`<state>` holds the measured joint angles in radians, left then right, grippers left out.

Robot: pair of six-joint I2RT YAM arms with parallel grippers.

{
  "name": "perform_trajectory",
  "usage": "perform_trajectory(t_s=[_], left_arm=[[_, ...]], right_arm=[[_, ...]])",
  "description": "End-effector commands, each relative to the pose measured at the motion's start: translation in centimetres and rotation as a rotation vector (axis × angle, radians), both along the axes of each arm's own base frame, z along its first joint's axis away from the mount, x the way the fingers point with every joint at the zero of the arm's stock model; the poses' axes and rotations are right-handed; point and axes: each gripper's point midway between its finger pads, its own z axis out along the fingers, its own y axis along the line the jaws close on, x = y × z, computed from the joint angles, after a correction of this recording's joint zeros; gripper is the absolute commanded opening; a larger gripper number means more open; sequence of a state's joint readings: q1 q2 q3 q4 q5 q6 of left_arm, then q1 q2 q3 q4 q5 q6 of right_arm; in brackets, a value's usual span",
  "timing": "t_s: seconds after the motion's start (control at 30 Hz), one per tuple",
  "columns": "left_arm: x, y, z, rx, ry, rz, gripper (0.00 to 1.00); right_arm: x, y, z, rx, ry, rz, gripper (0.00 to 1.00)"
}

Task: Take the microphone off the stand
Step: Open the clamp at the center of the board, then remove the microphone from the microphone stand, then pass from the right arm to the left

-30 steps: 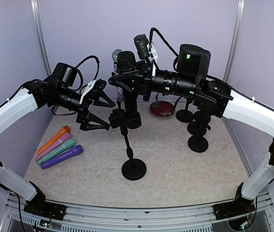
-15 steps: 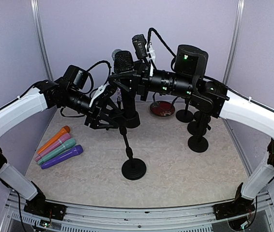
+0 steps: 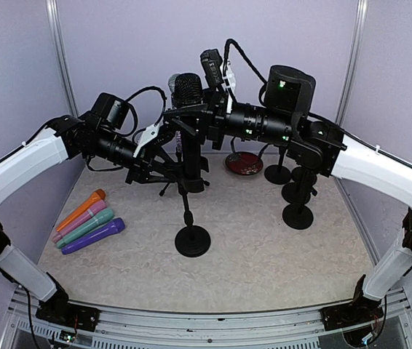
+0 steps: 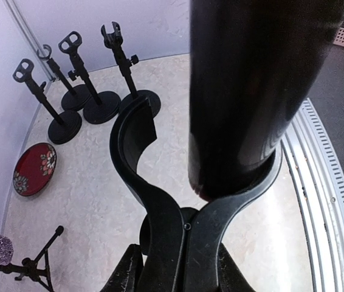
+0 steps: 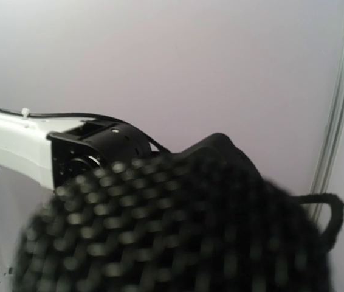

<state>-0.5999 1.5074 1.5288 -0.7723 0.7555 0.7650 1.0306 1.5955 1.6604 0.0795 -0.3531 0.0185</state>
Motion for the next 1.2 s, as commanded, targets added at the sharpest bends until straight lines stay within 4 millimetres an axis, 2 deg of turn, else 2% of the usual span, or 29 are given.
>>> perform_trajectory(t_s=[0.0, 0.07, 0.13, 0.23, 0.37, 0.4, 0.43, 0.57, 0.73, 0.87, 1.0, 1.03, 1.17], left_arm=[[2.1, 0.9, 1.5, 0.03, -0.137, 0.071, 0.2], [2.2, 0.9, 1.3, 0.041, -0.13, 0.078, 0.22], [2.4, 0.9, 1.1, 0.048, -0.117, 0.088, 0.29], [2.8, 0.9, 0.7, 0.058, -0.097, 0.103, 0.45], [3.1, 0.8, 0.8, 0.058, -0.085, 0.126, 0.8], [3.1, 0.9, 1.0, 0.052, -0.087, 0.132, 0.92], [3.1, 1.0, 1.5, 0.041, -0.09, 0.139, 0.98], [2.3, 2.1, 2.8, 0.01, -0.088, 0.145, 0.99], [0.4, 5.2, 4.0, -0.02, -0.055, 0.137, 0.99], [-2.5, 7.1, 5.4, -0.092, -0.016, 0.103, 0.99], [-5.1, 7.8, 6.0, -0.133, 0.046, 0.055, 0.99], [-5.5, 7.9, 6.1, -0.142, 0.057, 0.051, 0.98], [-6.5, 8.2, 6.4, -0.175, 0.096, 0.045, 0.94]], right_arm=[[-1.9, -4.2, 7.8, 0.165, -0.125, -0.041, 0.0], [-2.3, -5.4, 9.0, 0.19, -0.144, -0.059, 0.0], [-2.7, -6.5, 9.9, 0.216, -0.158, -0.071, 0.0], [-2.9, -7.4, 10.2, 0.234, -0.159, -0.088, 0.0], [-2.9, -7.8, 9.6, 0.256, -0.136, -0.094, 0.0], [-3.0, -8.0, 9.7, 0.265, -0.131, -0.089, 0.0], [-3.1, -8.0, 9.6, 0.272, -0.123, -0.078, 0.0], [-3.7, -7.1, 9.1, 0.28, -0.079, -0.006, 0.0], [-3.0, -5.0, 6.9, 0.271, -0.01, 0.04, 0.0], [-2.7, -2.2, 5.0, 0.281, 0.022, 0.077, 0.0], [-2.3, 1.3, 3.6, 0.292, 0.031, 0.095, 0.0], [-2.0, 2.5, 2.7, 0.285, 0.04, 0.096, 0.0], [-2.2, 4.8, 1.9, 0.326, 0.04, 0.109, 0.0]])
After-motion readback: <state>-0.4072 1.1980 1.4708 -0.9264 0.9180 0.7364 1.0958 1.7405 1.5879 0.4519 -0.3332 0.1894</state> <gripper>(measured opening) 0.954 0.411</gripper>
